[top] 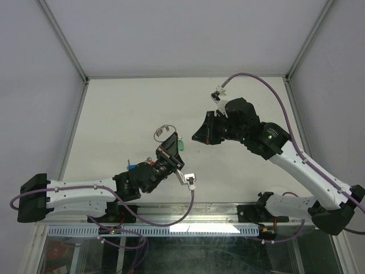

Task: Put the keys on the keyring
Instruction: Insert the key onto the keyring.

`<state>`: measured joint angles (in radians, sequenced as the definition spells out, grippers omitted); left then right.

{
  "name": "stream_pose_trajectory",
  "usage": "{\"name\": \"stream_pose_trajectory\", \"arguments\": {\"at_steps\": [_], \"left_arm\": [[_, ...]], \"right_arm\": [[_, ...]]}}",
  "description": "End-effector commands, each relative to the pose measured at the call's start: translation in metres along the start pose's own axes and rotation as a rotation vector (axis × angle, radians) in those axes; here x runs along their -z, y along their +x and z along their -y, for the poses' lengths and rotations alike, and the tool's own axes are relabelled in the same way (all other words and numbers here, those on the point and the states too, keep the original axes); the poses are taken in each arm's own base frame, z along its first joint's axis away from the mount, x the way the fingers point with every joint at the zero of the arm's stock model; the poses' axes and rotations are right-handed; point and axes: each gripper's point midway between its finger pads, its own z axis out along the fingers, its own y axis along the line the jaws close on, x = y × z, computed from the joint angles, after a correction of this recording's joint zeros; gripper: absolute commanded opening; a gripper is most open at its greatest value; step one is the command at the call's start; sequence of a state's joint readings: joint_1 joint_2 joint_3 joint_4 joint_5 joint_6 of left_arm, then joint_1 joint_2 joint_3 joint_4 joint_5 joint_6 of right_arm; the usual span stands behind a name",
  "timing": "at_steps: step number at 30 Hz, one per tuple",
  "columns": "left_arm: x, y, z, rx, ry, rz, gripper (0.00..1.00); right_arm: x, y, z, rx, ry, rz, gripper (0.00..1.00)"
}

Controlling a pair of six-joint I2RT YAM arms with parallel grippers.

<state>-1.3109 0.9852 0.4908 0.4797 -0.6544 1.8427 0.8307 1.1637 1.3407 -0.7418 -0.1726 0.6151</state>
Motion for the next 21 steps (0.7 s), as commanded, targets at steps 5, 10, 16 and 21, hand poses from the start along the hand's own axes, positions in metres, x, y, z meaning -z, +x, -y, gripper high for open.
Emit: {"name": "stream_pose_trajectory", "arguments": {"at_steps": [5,10,16,21], "left_arm": [[0.014,-0.003,-0.049,0.383,-0.107,0.055,0.00],[0.018,-0.017,-0.069,0.688,-0.091,0.169,0.00],[0.025,-0.030,-0.086,0.983,-0.068,0.274,0.00],[0.027,-0.037,-0.087,1.125,-0.047,0.309,0.00]], "right_arm": [[0.046,-0.047,-0.037,0.210,-0.253,0.395,0.09],[0.065,-0.048,-0.046,0.364,-0.331,0.493,0.19],[0.082,-0.046,-0.052,0.481,-0.362,0.543,0.38],[0.093,-0.043,-0.066,0.573,-0.419,0.525,0.40]]}}
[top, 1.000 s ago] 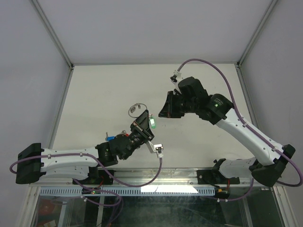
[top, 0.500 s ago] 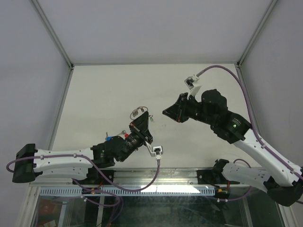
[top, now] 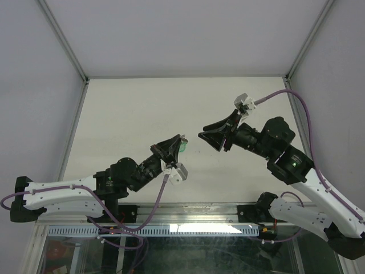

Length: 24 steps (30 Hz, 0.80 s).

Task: Put the keys on the keyring
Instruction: Insert the key onto the keyring.

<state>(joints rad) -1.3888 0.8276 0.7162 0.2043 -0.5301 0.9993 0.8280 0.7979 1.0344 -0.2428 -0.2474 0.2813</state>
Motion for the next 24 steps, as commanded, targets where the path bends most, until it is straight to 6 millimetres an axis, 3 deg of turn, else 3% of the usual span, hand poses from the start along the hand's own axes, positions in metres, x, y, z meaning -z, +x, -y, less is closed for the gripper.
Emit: {"name": "stream_pose_trajectory", "arguments": {"at_steps": [1,11,24], "left_arm": [[0.000,-0.024,-0.001,0.247,0.014,0.080,0.00],[0.003,-0.025,-0.010,0.480,-0.046,0.061,0.00],[0.004,-0.022,-0.021,0.608,-0.122,0.043,0.00]], "right_arm": [[0.006,-0.033,-0.025,0.130,-0.114,0.070,0.40],[-0.011,-0.036,-0.023,0.046,-0.065,-0.082,0.31],[-0.035,-0.002,-0.035,0.048,-0.016,-0.233,0.33]]}}
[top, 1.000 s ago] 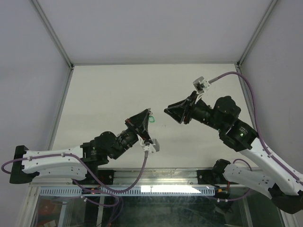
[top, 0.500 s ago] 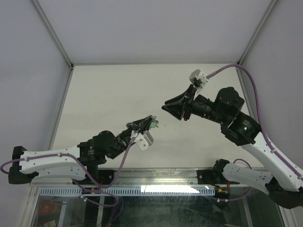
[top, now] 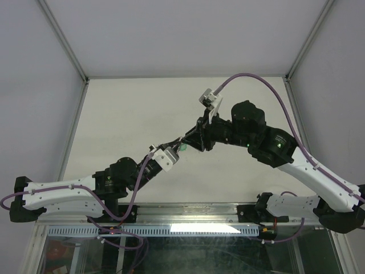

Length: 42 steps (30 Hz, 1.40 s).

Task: Put the keys on the keyring
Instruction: Insert the key onto the keyring.

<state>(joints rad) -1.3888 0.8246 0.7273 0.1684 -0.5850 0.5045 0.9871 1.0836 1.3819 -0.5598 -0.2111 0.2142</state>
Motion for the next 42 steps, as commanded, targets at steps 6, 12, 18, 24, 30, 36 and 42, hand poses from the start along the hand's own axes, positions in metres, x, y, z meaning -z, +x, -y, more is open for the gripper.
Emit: {"name": "stream_pose_trajectory", "arguments": {"at_steps": [6,12,18,24,30,36,42], "left_arm": [[0.003,-0.041,-0.018,0.131,-0.052,0.117,0.00],[0.001,-0.042,-0.016,0.126,-0.044,0.116,0.00],[-0.002,-0.040,-0.013,0.117,-0.038,0.111,0.00],[-0.002,-0.041,-0.012,0.115,-0.036,0.112,0.00],[-0.003,-0.041,-0.012,0.111,-0.032,0.111,0.00],[-0.002,-0.041,-0.011,0.108,-0.027,0.112,0.00],[0.004,-0.042,-0.005,0.118,0.024,0.128,0.29]], "right_arm": [[-0.001,-0.013,0.002,0.016,0.033,0.052,0.32],[-0.008,-0.015,0.003,0.017,0.029,0.066,0.32],[-0.016,-0.011,0.002,0.013,0.012,0.056,0.27],[-0.021,-0.005,0.000,0.007,-0.005,0.035,0.26],[-0.024,-0.004,0.000,0.006,-0.008,0.034,0.18],[-0.024,-0.003,-0.001,0.007,-0.020,0.028,0.00],[-0.015,-0.012,0.003,0.018,0.020,0.067,0.00]]}}
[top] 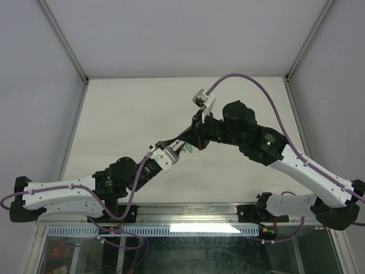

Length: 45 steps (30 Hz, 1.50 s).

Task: Put the keys on the keyring
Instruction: Insert the key onto the keyring.

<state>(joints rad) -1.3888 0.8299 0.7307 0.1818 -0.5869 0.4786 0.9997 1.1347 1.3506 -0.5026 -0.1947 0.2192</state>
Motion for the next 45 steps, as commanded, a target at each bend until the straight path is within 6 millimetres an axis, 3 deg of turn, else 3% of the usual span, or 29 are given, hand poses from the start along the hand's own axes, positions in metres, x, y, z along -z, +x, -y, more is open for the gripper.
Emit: {"name": "stream_pose_trajectory", "arguments": {"at_steps": [1,5,13,27,40,45], "left_arm": [[0.008,-0.039,-0.003,0.093,0.043,0.123,0.33],[0.018,-0.038,-0.005,0.142,0.058,0.133,0.45],[0.028,-0.024,-0.006,0.215,0.048,0.118,0.50],[0.013,-0.018,0.017,0.261,0.091,0.108,0.50],[0.010,0.010,0.021,0.166,0.072,0.011,0.31],[0.010,0.013,0.015,0.143,0.044,-0.001,0.18]], "right_arm": [[0.011,-0.024,-0.001,0.026,0.021,0.096,0.00],[0.018,-0.029,0.004,0.037,0.057,0.120,0.00],[0.025,-0.036,0.004,0.038,0.068,0.165,0.00],[0.029,-0.042,0.005,0.007,0.077,0.208,0.00],[0.035,-0.044,-0.001,-0.004,0.053,0.226,0.00],[0.035,-0.043,-0.001,-0.007,0.050,0.223,0.00]]}}
